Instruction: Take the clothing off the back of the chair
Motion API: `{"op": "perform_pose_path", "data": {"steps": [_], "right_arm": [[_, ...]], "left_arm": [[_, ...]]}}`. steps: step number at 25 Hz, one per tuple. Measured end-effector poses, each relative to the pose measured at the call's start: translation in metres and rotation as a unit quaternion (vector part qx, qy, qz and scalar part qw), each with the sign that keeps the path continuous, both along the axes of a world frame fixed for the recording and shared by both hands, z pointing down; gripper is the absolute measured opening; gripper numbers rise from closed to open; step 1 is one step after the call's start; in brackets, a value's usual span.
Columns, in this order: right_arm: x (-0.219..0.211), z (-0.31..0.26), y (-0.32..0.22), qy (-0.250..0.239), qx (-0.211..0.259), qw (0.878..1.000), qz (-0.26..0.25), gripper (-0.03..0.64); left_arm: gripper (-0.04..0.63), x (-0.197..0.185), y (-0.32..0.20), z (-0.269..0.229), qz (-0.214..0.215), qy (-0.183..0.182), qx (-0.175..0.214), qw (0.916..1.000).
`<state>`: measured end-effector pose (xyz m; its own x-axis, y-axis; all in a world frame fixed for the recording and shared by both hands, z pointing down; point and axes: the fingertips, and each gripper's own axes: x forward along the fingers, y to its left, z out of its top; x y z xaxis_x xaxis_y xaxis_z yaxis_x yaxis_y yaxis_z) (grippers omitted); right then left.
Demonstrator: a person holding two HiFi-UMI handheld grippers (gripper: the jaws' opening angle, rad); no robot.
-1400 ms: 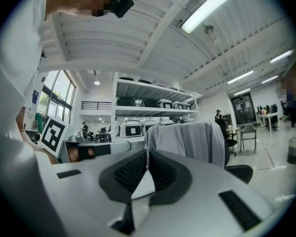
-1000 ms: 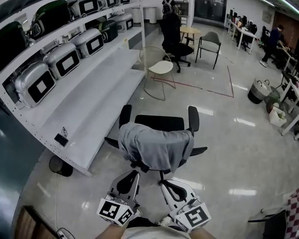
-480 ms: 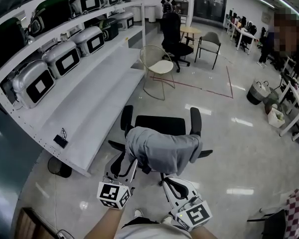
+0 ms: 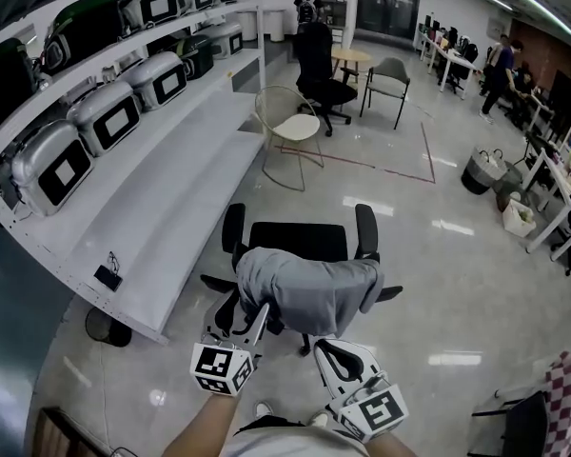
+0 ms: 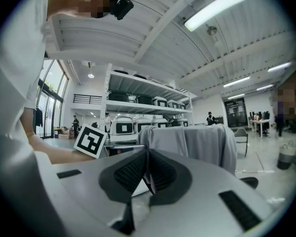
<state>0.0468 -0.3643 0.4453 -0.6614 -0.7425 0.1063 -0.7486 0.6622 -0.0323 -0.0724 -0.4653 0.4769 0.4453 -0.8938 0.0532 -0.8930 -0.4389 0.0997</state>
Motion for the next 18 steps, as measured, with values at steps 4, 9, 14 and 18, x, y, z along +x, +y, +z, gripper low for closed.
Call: {"op": "perform_pose_path", "data": {"steps": [4, 9, 14, 18], "right_arm": [[0.004, 0.002, -0.001, -0.003, -0.003, 1.000, 0.007, 0.020], [0.006, 0.005, 0.001, -0.004, -0.009, 1.000, 0.006, 0.020], [0.007, 0.006, 0.004, -0.011, -0.011, 1.000, -0.002, 0.020], [0.009, 0.005, 0.009, -0.017, -0.010, 1.000, -0.009, 0.020]], "left_arm": [[0.154, 0.001, -0.001, 0.000, 0.004, 0.004, 0.003, 1.0000], [0.037, 0.000, 0.007, -0.005, 0.008, 0.019, 0.015, 0.9997], [0.028, 0.005, 0.024, -0.033, 0.022, 0.055, 0.044, 0.9972], [0.028, 0.015, 0.040, -0.057, 0.040, 0.071, 0.066, 0.9945]]}}
